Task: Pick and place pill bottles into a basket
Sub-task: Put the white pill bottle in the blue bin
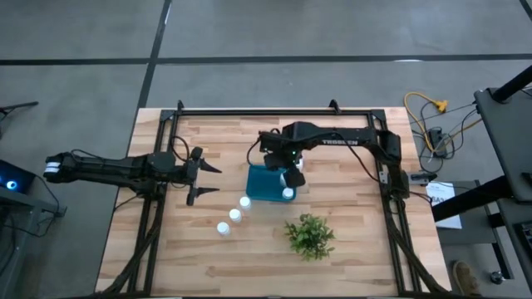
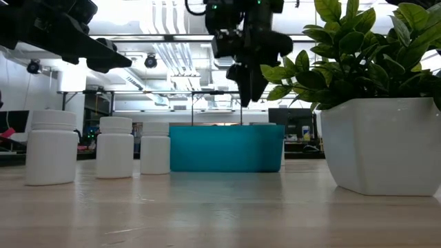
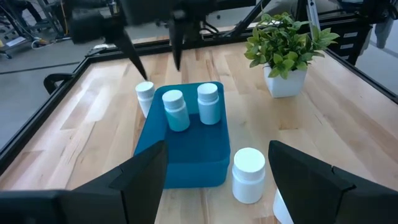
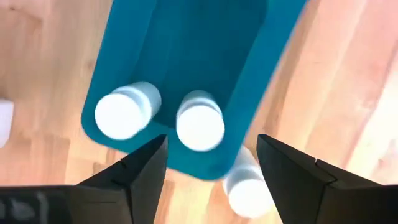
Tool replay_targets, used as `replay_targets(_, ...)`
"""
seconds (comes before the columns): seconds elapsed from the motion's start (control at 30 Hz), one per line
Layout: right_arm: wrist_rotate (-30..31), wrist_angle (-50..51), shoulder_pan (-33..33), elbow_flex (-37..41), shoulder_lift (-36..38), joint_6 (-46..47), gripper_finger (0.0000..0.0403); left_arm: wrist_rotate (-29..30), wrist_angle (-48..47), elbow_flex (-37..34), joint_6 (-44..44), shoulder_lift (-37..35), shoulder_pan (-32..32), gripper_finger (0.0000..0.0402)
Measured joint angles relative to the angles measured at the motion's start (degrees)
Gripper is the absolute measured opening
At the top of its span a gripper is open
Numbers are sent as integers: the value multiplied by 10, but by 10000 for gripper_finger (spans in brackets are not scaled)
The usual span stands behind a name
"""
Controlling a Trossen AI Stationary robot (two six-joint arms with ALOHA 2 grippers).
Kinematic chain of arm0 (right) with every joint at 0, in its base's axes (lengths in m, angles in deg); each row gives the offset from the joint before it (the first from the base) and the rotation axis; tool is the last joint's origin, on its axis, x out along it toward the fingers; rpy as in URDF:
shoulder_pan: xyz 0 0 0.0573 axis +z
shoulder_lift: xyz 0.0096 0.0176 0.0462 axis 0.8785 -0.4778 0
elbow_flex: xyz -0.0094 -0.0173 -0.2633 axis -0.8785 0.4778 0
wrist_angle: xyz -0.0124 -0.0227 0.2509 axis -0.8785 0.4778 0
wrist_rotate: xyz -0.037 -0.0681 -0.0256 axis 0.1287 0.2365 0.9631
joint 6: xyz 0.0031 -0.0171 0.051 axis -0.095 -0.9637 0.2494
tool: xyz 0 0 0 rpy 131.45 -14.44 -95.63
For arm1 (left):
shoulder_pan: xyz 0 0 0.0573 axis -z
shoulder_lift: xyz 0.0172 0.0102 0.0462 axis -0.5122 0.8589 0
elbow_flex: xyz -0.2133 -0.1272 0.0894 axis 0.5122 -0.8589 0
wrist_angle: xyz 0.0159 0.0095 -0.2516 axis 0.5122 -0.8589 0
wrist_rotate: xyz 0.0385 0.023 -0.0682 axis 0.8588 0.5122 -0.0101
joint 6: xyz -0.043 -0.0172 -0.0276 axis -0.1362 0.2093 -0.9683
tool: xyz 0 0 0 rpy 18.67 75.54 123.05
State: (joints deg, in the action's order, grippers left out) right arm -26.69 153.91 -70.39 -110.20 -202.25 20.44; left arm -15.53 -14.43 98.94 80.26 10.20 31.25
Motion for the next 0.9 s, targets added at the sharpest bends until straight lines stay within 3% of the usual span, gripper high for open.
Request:
replay_targets(0.2,-3,4,-31,-17,15,7,221,0,-1,0,-2,0,0,261)
replay_targets(0.57,-45,-6,-59,56,39,20,219,0,-2,0,-2,0,0,261)
replay_targets(0.9,1,-12,-59,84,40,25,219,0,-3,0,-2,0,0,261)
